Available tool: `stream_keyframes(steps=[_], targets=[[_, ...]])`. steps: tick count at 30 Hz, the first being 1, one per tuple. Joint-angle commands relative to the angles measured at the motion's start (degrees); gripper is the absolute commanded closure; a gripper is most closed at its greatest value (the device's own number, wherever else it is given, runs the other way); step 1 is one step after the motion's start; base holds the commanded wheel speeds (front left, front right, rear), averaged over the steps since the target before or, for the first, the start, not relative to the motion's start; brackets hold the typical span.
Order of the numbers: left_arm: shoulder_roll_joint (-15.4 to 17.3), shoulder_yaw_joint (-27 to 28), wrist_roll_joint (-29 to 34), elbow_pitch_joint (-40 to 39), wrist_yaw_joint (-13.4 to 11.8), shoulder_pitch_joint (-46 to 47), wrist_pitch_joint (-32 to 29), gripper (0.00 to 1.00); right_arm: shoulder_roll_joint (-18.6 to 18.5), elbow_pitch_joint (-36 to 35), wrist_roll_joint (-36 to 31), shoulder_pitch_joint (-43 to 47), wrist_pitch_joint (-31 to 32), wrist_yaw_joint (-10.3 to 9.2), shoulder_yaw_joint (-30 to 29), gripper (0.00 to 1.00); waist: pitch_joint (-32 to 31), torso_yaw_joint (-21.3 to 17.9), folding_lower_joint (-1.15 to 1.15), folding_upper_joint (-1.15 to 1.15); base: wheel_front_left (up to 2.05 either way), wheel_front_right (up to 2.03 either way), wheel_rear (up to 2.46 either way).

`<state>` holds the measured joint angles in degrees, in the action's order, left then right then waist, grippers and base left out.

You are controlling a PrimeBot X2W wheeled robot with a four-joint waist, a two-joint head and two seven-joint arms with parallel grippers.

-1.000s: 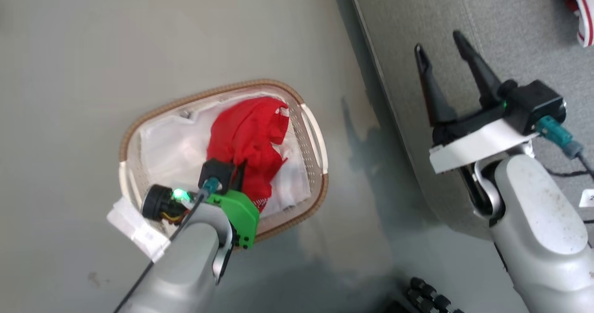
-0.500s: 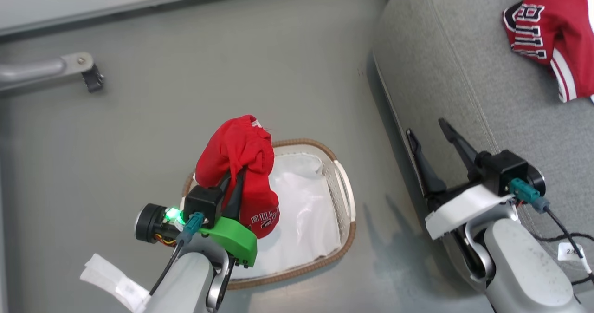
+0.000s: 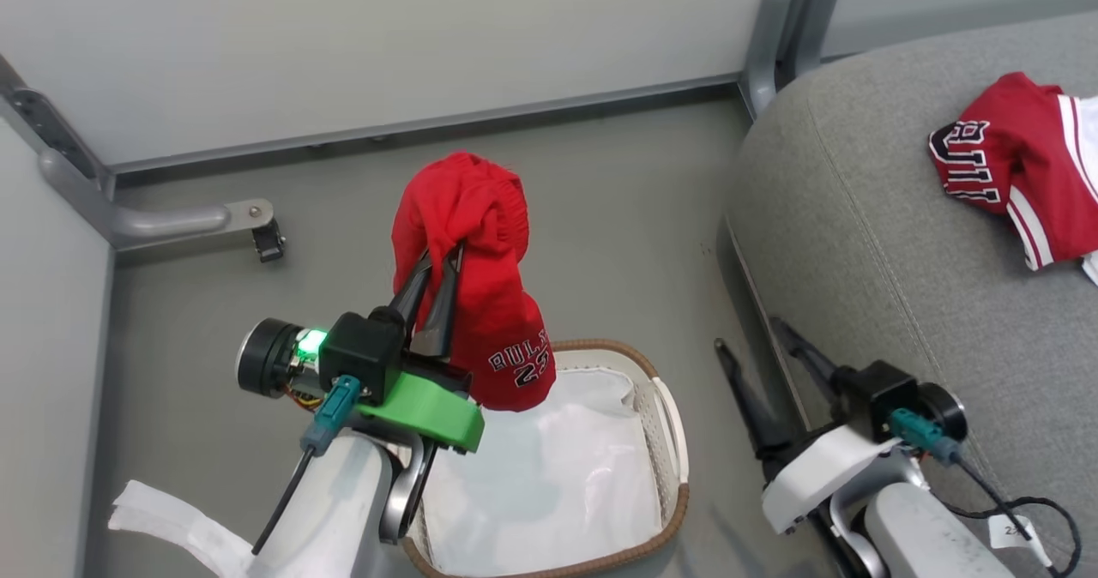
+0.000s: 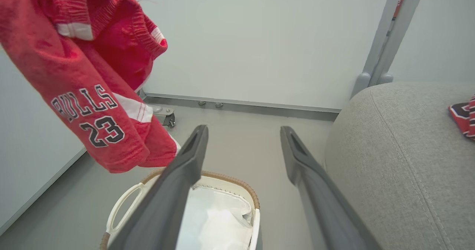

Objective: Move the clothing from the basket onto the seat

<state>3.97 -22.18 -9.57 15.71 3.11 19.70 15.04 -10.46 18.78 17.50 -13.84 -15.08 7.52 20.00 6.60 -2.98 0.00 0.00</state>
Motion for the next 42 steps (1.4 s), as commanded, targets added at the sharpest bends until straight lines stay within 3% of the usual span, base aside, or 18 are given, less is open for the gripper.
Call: stream_keyframes(steps=[1,5,9,15,17,18,20,24,25,26,27,42], targets=[[-0.3,0.0,0.6,-0.6,0.5,1.1,0.2,1.0,-0.3,-0.6,-0.4,0.0,-0.1,-0.06,1.3,0.0,-1.4,1.3,0.0,0.0,0.0,0.0,0.0],[-0.7,-1.2,0.7,-1.7,1.0,1.2,0.2,1.0,-0.5,-2.8,0.1,-2.9,-0.1,-0.06,7.3,0.0,-1.6,2.0,0.0,0.0,0.0,0.0,0.0],[-1.0,-4.0,-0.5,-1.8,1.4,1.8,0.2,1.0,0.1,-3.7,2.2,-9.8,-0.1,-0.06,17.0,0.0,-1.2,4.0,0.0,0.0,0.0,0.0,0.0],[-1.0,-10.6,-5.2,-3.0,-0.1,2.7,0.2,1.0,2.2,5.0,3.3,-18.3,-0.1,-0.06,24.8,0.0,-0.7,7.5,0.0,0.0,0.0,0.0,0.0],[-1.0,-12.3,-6.5,-3.1,-0.6,3.1,0.2,1.0,3.4,7.1,4.0,-19.5,-0.1,-0.06,25.0,0.0,-0.6,8.4,0.0,0.0,0.0,0.0,0.0],[-1.0,-12.8,-6.7,-3.1,-0.9,3.2,0.2,1.0,3.8,7.5,4.5,-19.8,-0.1,-0.06,24.8,0.11,-0.5,8.7,0.0,0.0,0.0,0.0,0.0],[-1.0,-13.8,-7.3,-2.8,-1.5,3.4,0.2,1.0,4.6,7.6,5.3,-20.3,-0.1,-0.06,24.5,1.0,-0.3,8.9,0.0,0.0,0.0,0.0,0.0],[-1.0,-13.7,-6.6,-1.6,-2.7,3.4,0.2,1.0,4.7,6.5,5.8,-18.8,-0.1,-0.06,23.4,1.0,-0.1,7.1,0.0,0.0,0.0,0.0,0.0],[-1.0,-13.5,-6.4,-1.4,-2.8,3.3,0.2,0.67,4.3,6.3,5.9,-18.4,-0.1,-0.06,22.9,1.0,-0.1,6.4,0.0,0.0,0.0,0.0,0.0],[-1.0,-13.0,-6.1,-1.2,-3.0,3.1,0.1,0.28,4.1,5.9,5.9,-18.1,-0.1,-0.07,22.5,1.0,0.0,5.2,0.0,0.0,0.0,0.0,0.0],[-1.0,-12.9,-5.8,-1.0,-3.0,3.0,0.1,0.0,3.7,5.6,6.0,-17.7,-0.1,-0.07,21.8,1.0,0.1,4.3,0.0,0.0,0.0,0.0,0.0],[-0.9,-8.6,-2.8,1.1,-1.5,1.7,0.1,0.0,-0.5,0.8,6.7,-11.9,-0.1,-0.06,15.1,1.0,3.4,-20.0,0.0,0.0,0.0,0.0,0.0]])
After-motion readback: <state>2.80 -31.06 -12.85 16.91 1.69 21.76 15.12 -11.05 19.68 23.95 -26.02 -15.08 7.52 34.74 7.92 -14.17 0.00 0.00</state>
